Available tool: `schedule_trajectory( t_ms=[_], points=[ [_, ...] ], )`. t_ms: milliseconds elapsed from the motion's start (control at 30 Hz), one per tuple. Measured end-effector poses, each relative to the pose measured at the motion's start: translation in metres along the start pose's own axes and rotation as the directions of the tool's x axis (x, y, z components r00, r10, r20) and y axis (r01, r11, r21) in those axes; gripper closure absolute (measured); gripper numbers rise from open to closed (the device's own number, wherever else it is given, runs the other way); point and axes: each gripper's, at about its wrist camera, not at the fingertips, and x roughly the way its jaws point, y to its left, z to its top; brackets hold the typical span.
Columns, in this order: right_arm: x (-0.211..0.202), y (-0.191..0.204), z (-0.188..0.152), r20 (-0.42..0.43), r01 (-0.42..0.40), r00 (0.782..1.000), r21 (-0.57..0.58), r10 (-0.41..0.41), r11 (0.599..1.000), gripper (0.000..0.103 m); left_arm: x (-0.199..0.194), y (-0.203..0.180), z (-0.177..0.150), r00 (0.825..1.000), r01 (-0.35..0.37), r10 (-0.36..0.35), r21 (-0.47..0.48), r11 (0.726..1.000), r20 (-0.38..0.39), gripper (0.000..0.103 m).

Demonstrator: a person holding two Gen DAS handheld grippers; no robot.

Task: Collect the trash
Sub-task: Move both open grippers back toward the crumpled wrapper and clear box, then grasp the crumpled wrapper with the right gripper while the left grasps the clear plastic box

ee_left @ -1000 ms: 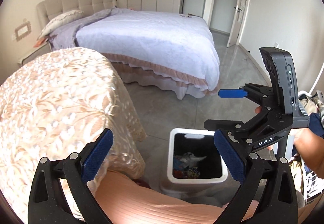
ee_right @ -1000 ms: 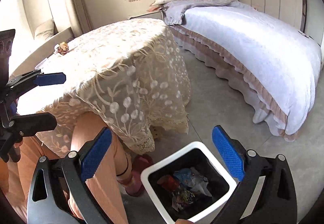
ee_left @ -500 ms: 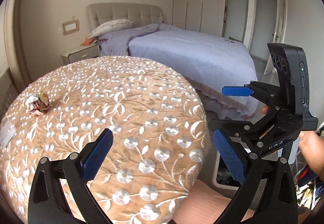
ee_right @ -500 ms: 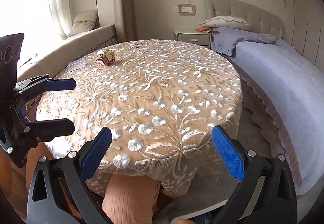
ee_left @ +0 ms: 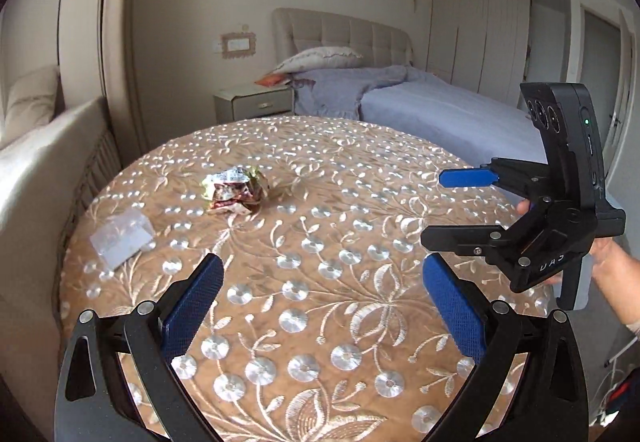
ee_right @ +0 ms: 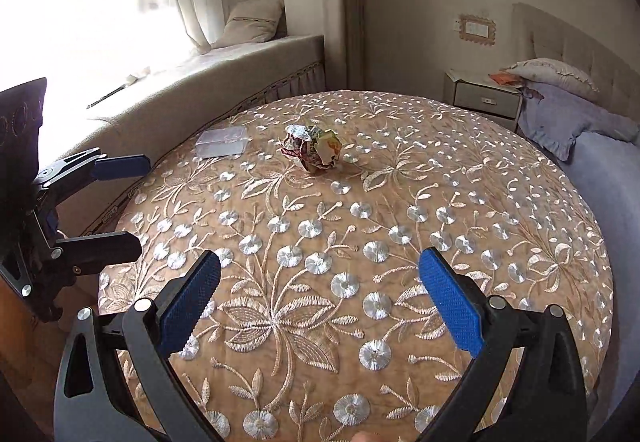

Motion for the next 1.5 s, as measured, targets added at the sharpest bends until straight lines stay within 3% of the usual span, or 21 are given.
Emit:
schedule_trajectory(
  t_ms=[200, 667, 767, 867, 933, 1000, 1067, 1133, 1200, 1267, 1400, 1500],
  points=[
    [0.055, 0.007, 0.043, -0.010, -0.060, 0.998, -0.008, 0.060, 0.998, 0.004, 0.011, 0.064, 0.004, 0.995, -0.099, 0.100, -0.054, 0.994, 0.007, 0.005],
    [0.158, 0.007, 0.079, -0.115, -0.075, 0.991, -0.079, 0.065, 0.994, 0.004, 0.074, 0.181, 0.016, 0.986, -0.163, 0.157, -0.130, 0.978, -0.058, 0.005],
    [0.177, 0.006, 0.082, -0.151, -0.084, 0.986, -0.092, 0.070, 0.992, 0.004, 0.093, 0.202, 0.018, 0.985, -0.151, 0.136, -0.138, 0.979, -0.107, 0.005],
    [0.194, 0.007, 0.084, -0.187, -0.088, 0.980, -0.116, 0.065, 0.989, 0.004, 0.115, 0.215, 0.018, 0.972, -0.158, 0.139, -0.091, 0.983, -0.192, 0.005],
    [0.205, 0.007, 0.086, -0.207, -0.090, 0.976, -0.128, 0.063, 0.988, 0.004, 0.128, 0.221, 0.022, 0.965, -0.148, 0.129, -0.069, 0.987, -0.226, 0.005],
    [0.214, 0.008, 0.088, -0.223, -0.094, 0.973, -0.133, 0.063, 0.987, 0.004, 0.141, 0.222, 0.023, 0.962, -0.091, 0.073, -0.054, 0.994, -0.264, 0.005],
    [0.218, 0.009, 0.090, -0.222, -0.086, 0.974, -0.138, 0.053, 0.987, 0.006, 0.153, 0.214, 0.023, 0.949, -0.087, 0.084, 0.006, 0.996, -0.302, 0.005],
    [0.221, 0.010, 0.091, -0.222, -0.065, 0.975, -0.143, 0.032, 0.988, 0.030, 0.161, 0.202, 0.019, 0.933, -0.093, 0.112, 0.071, 0.993, -0.343, 0.013],
    [0.220, 0.010, 0.092, -0.222, -0.067, 0.974, -0.141, 0.035, 0.988, 0.042, 0.157, 0.194, 0.020, 0.940, -0.079, 0.096, 0.065, 0.995, -0.326, 0.034],
    [0.215, 0.010, 0.092, -0.211, -0.049, 0.977, -0.141, 0.019, 0.989, 0.042, 0.156, 0.186, 0.020, 0.934, -0.126, 0.143, 0.074, 0.989, -0.329, 0.037],
    [0.191, 0.011, 0.086, -0.186, -0.042, 0.982, -0.138, 0.015, 0.990, 0.043, 0.141, 0.172, 0.016, 0.933, -0.176, 0.170, 0.011, 0.984, -0.318, 0.040],
    [0.163, 0.013, 0.078, -0.161, -0.025, 0.987, -0.145, 0.002, 0.989, 0.043, 0.119, 0.153, 0.015, 0.947, -0.198, 0.181, -0.039, 0.979, -0.267, 0.041]
  ],
)
